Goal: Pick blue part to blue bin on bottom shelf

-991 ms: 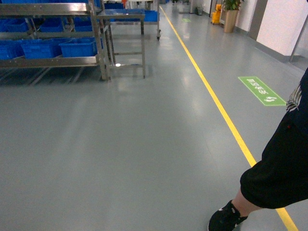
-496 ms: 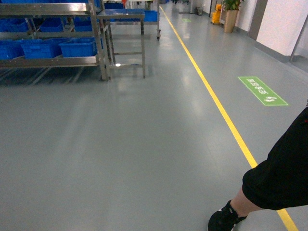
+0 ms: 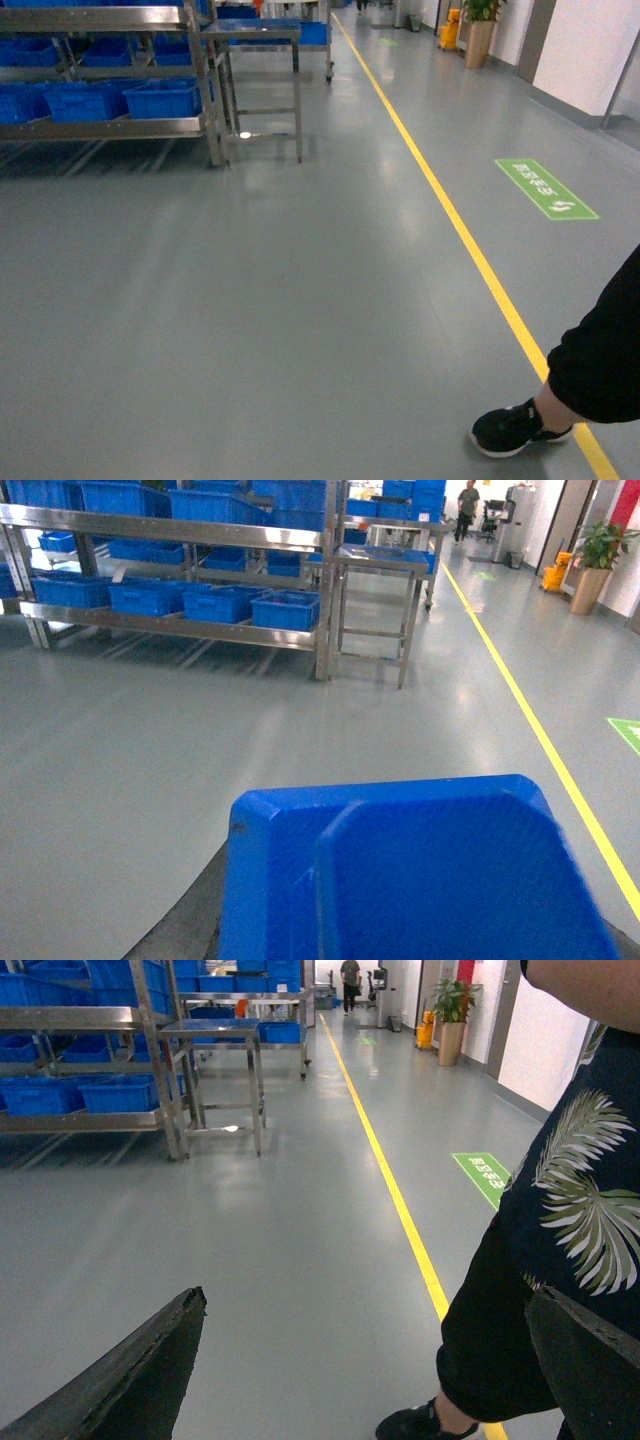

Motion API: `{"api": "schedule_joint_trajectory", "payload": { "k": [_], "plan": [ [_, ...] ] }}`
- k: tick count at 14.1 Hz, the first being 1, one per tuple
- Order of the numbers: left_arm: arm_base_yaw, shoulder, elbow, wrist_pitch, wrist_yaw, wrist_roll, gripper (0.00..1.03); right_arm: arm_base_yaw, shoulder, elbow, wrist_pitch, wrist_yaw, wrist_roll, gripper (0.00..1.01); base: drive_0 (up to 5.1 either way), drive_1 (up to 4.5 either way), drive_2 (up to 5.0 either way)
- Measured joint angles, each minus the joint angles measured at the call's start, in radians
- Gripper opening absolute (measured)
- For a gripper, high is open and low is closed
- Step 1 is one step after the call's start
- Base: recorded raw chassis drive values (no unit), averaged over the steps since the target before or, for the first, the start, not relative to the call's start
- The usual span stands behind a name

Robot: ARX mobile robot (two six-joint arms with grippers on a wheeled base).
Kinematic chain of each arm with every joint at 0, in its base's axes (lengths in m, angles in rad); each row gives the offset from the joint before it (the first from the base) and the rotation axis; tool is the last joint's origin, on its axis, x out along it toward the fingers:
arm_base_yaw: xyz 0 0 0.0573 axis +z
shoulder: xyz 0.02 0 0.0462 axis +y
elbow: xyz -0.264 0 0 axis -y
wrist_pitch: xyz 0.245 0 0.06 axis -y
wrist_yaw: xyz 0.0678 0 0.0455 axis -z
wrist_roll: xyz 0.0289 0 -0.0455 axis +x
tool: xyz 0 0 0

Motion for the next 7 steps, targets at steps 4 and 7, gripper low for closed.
{"api": "schedule_joint_trajectory", "payload": {
  "k": [4, 7],
  "plan": [
    [0.000, -0.003, 0.000, 0.006, 0.000, 0.000, 0.44, 0.000, 0.000, 0.000, 0.005, 0.000, 0.000, 0.98, 0.0, 2.09, -2.2],
    [0.000, -0.003, 0.000, 0.003, 0.000, 0.000, 0.44, 0.000, 0.000, 0.000, 0.002, 0.000, 0.000, 0.98, 0.0, 4.21, -4.2]
  ]
}}
